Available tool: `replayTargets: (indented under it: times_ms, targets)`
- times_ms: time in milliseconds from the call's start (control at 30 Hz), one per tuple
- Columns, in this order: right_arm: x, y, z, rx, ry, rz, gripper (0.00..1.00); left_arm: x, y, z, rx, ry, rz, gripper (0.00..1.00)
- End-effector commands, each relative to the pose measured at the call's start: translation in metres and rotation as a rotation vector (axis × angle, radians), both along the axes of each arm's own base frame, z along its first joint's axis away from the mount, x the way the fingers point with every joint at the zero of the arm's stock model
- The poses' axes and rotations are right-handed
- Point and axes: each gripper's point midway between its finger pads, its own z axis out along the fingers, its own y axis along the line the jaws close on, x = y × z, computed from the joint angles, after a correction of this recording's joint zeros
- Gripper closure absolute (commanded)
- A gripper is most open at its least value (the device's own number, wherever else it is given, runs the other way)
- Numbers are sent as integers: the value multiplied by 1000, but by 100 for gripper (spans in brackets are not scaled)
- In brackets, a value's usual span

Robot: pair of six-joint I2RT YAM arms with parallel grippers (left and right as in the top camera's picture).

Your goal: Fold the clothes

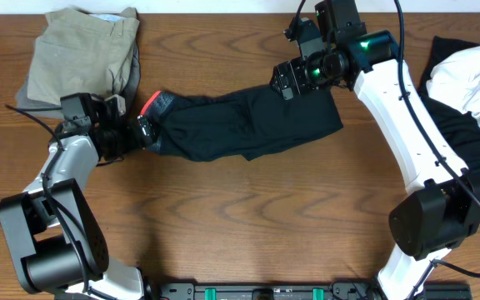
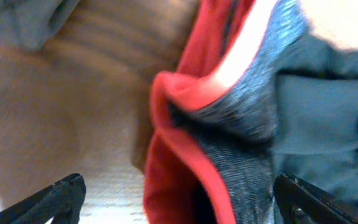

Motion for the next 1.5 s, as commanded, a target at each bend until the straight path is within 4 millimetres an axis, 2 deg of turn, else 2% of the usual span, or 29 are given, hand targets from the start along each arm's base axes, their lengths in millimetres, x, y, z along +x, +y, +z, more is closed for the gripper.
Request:
replayTargets:
  times_ms: [0, 100, 267, 400, 567, 700, 967, 1233, 1367, 1467]
  targets:
    - [2, -2, 1, -15, -15, 6, 8, 17, -5, 22, -40, -75, -39, 2]
    - [3, -3, 1, -19, -17, 3, 8, 21, -4, 28, -37, -84, -40, 2]
    - [4, -5, 1, -34, -21, -5, 7, 13, -8, 37, 2, -39, -118, 1]
    - [4, -5, 0, -33, -21, -5, 6, 18, 8, 40, 160, 5, -87, 1]
    - [4, -5, 0, -33, -21, -5, 6, 33, 13, 46, 305, -29, -107, 1]
    - [4, -5, 0, -33, -21, -5, 7, 42, 10, 41, 343, -51, -150, 1]
    - [4, -5, 0, -33, -21, -5, 7, 52, 5, 10, 358, -25, -259, 0]
    - [4, -5, 0, -34, -21, -5, 6, 62, -8, 15, 338, -80, -296, 12]
    - [4, -5, 0, -34, -21, -5, 7, 61, -15, 15, 336, -79, -313, 23]
    - [4, -6, 0, -37, -23, -7, 7, 57, -22, 12, 330, -62, -332, 42]
